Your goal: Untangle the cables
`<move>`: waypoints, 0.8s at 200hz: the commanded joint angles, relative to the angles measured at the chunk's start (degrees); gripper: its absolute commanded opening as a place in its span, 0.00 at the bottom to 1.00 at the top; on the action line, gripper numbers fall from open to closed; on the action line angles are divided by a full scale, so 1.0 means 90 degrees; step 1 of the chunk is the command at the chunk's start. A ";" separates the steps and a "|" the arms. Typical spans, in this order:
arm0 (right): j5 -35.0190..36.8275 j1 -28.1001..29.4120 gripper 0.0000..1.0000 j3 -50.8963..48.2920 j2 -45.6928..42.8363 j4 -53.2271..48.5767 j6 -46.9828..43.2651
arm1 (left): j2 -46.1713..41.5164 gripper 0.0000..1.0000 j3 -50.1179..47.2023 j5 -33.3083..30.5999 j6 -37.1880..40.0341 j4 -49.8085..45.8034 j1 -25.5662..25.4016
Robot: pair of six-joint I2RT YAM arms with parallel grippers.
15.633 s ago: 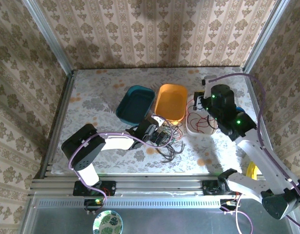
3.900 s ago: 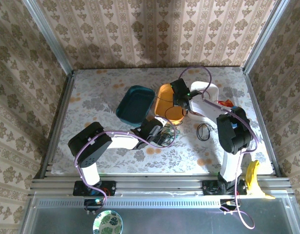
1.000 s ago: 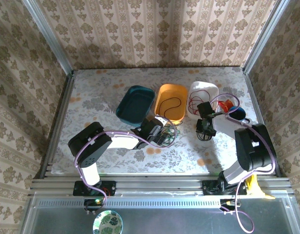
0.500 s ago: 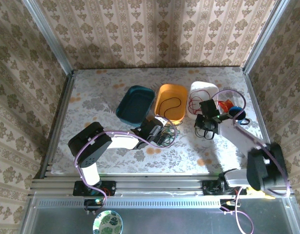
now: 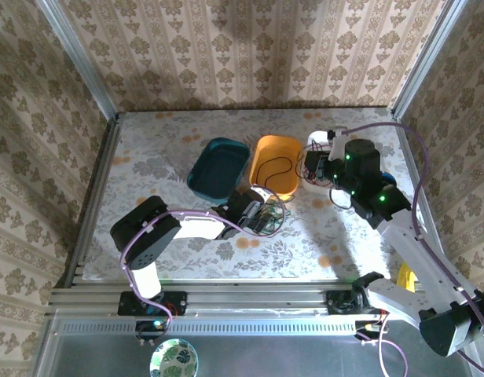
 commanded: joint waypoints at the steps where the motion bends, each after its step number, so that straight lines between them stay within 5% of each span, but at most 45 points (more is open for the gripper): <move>1: -0.0866 -0.0057 0.00 0.0348 0.0196 0.0017 -0.0298 | 0.0020 1.00 0.0056 -0.0017 0.0064 -0.0094 0.0002; 72: -0.2289 -0.0941 0.00 0.0029 0.0547 0.0285 0.0621 | -0.1195 1.00 -0.0232 0.0259 0.0241 0.0098 0.0178; 120: -0.2955 -0.1253 0.00 0.0134 0.0885 -0.0076 0.0574 | -0.2381 1.00 0.0142 0.1792 0.0269 -0.0178 0.0787; 160: -0.3415 -0.1273 0.00 0.0100 0.1005 -0.0008 0.0669 | -0.2328 1.00 0.0996 0.3649 0.0075 -0.0440 0.1278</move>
